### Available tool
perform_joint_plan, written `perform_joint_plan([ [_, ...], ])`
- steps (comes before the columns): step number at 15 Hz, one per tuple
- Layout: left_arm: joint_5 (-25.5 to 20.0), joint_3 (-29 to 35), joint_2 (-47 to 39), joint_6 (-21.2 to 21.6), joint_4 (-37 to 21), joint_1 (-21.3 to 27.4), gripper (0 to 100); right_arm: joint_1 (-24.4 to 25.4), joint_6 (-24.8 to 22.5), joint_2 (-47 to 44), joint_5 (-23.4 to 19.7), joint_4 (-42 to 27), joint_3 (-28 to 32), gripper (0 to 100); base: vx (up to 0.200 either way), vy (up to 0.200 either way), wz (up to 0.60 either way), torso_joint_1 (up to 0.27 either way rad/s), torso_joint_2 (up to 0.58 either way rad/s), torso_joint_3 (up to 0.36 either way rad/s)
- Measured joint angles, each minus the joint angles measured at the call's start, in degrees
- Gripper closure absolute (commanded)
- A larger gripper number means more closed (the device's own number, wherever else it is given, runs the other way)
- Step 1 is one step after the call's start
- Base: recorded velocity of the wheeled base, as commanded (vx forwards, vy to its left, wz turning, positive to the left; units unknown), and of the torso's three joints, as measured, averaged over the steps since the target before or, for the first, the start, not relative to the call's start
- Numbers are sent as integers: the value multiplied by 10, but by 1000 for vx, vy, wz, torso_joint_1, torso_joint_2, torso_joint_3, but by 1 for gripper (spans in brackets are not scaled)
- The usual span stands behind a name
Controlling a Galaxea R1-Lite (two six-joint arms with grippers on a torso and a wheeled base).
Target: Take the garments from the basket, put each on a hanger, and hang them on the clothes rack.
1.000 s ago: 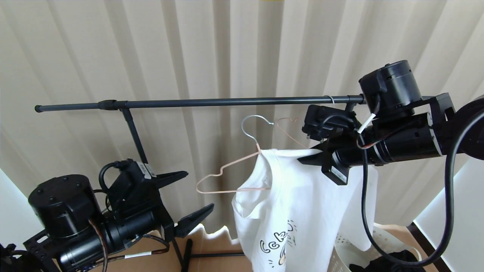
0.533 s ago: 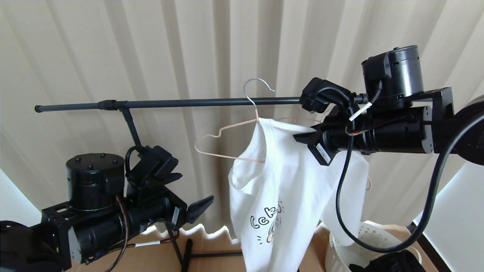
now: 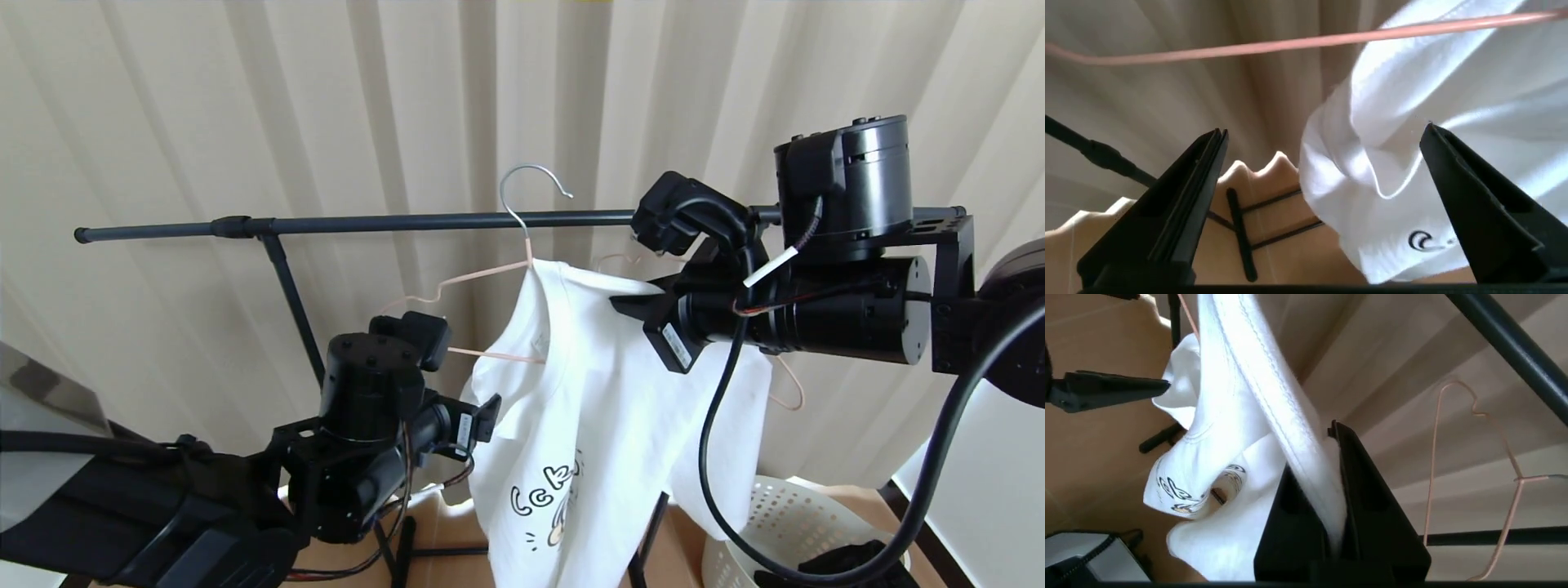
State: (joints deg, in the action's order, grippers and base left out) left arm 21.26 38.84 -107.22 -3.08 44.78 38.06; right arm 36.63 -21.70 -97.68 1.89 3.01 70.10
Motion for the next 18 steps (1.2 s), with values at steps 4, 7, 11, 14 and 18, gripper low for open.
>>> perform_joint_plan([
  [4, 52, 18, -39, 0, 1, 6, 0, 4, 7, 16, 0, 0, -2, 100, 0, 0, 0, 0, 0, 0],
  [7, 53, 16, -50, 2, 0, 11, 0, 4, 8, 26, 0, 0, 0, 100, 0, 0, 0, 0, 0, 0],
  [11, 54, 16, -57, 3, 2, 9, 100, 0, 16, 36, 0, 0, -9, 100, 0, 0, 0, 0, 0, 0],
  [14, 53, 15, -47, 10, 21, 0, 100, -11, 23, 44, -4, 15, -35, 100, 0, 0, 0, 0, 0, 0],
  [18, 52, 13, -27, 34, 37, -29, 100, -42, 30, 50, -41, 151, -142, 100, 0, 0, 0, 0, 0, 0],
])
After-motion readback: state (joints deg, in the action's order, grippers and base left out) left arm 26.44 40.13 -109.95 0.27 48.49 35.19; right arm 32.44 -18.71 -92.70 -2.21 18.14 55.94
